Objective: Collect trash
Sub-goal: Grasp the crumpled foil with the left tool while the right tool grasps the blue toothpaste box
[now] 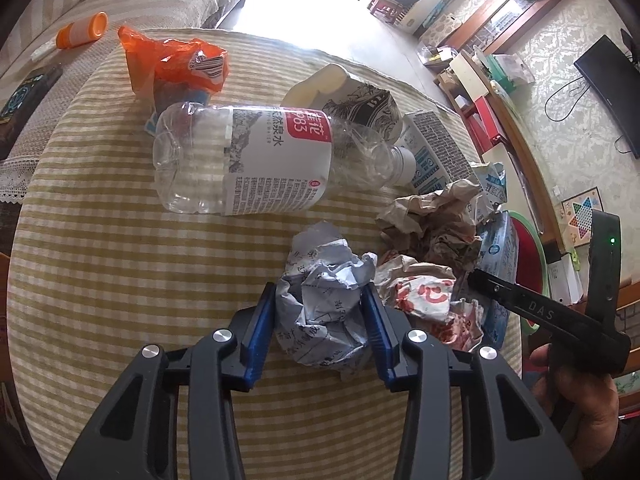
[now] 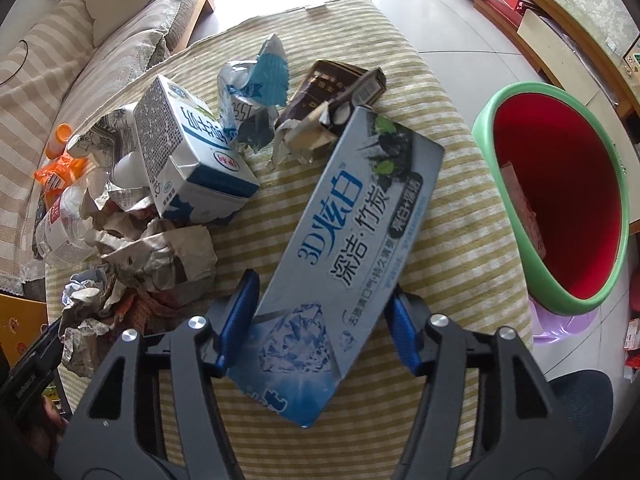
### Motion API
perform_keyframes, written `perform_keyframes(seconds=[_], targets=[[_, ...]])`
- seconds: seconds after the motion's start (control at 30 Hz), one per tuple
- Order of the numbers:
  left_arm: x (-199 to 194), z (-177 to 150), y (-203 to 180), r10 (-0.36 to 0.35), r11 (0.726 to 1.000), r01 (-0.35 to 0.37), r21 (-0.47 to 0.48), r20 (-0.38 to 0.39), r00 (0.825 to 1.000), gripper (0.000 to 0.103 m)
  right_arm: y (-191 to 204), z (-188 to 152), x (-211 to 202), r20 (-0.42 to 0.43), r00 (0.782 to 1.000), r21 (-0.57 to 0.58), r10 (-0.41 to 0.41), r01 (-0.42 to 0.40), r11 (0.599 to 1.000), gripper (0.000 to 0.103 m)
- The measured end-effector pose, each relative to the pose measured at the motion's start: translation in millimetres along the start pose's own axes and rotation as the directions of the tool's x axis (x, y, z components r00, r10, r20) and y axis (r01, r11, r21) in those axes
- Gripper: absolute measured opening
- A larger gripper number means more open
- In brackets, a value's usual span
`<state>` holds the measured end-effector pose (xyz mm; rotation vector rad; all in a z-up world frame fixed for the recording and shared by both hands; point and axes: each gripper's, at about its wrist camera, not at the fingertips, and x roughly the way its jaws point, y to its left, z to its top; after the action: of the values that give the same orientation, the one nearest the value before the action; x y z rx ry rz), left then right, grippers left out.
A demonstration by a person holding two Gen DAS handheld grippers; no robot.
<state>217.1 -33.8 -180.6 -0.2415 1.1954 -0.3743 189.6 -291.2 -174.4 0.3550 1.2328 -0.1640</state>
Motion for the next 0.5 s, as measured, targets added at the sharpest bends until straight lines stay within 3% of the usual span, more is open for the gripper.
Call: perform_keyframes(seconds=[0.5], targets=[[-65.1, -11.5, 1.4, 0.057, 0.997, -0.063, 0.043, 0.130, 0.990, 0.040, 2.9, -16.1, -48.5, 0.073, 0.994, -0.048, 0.076, -0.072, 0.996, 0.050]])
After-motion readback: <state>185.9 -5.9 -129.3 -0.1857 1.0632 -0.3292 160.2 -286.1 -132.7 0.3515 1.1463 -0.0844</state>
